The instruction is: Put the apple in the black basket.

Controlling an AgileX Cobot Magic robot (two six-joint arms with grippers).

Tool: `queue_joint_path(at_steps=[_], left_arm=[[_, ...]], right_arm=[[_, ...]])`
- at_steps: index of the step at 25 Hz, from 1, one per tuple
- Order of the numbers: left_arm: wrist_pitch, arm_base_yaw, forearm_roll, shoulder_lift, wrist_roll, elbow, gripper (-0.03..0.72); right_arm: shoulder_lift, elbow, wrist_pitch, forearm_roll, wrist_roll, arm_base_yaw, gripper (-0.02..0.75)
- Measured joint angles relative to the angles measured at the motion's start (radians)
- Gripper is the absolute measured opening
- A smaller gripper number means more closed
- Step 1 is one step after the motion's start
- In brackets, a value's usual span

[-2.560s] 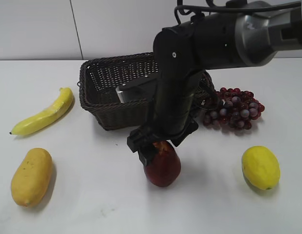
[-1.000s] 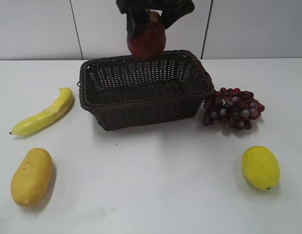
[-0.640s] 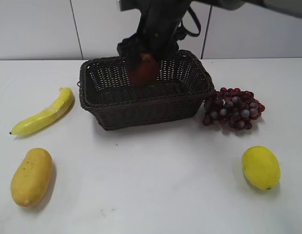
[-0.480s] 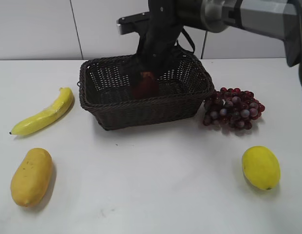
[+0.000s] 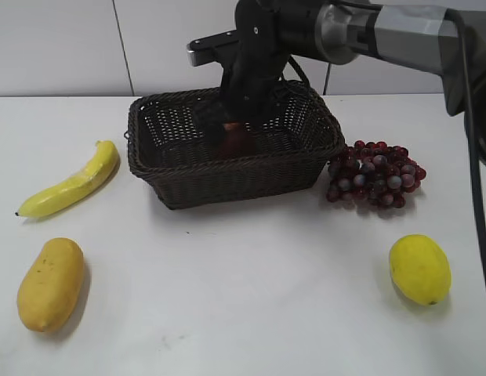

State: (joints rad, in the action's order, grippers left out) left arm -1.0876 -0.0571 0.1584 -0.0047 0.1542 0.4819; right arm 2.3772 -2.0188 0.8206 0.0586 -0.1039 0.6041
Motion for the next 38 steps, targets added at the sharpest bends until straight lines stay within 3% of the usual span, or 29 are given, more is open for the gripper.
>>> queue_joint_path(at_steps=[6, 18, 22, 29, 38], left_arm=[[0.000, 0.000, 0.000, 0.000, 0.000, 0.000, 0.223], [0.000, 0.000, 0.000, 0.000, 0.000, 0.000, 0.223], [0.000, 0.000, 0.000, 0.000, 0.000, 0.000, 0.223], [0.000, 0.000, 0.000, 0.000, 0.000, 0.000, 0.223], [0.000, 0.000, 0.000, 0.000, 0.000, 0.000, 0.223]], right_arm=[[-0.041, -0.077, 0.065, 0.004, 0.010, 0.000, 0.666], [-0.485, -0.038, 0.311, 0.120, 0.041, -0.034, 0.632], [-0.661, 0.116, 0.344, 0.151, 0.029, -0.129, 0.613], [-0.996, 0.548, 0.329, 0.158, 0.010, -0.353, 0.596], [-1.542, 1.062, 0.216, 0.080, -0.021, -0.383, 0.594]])
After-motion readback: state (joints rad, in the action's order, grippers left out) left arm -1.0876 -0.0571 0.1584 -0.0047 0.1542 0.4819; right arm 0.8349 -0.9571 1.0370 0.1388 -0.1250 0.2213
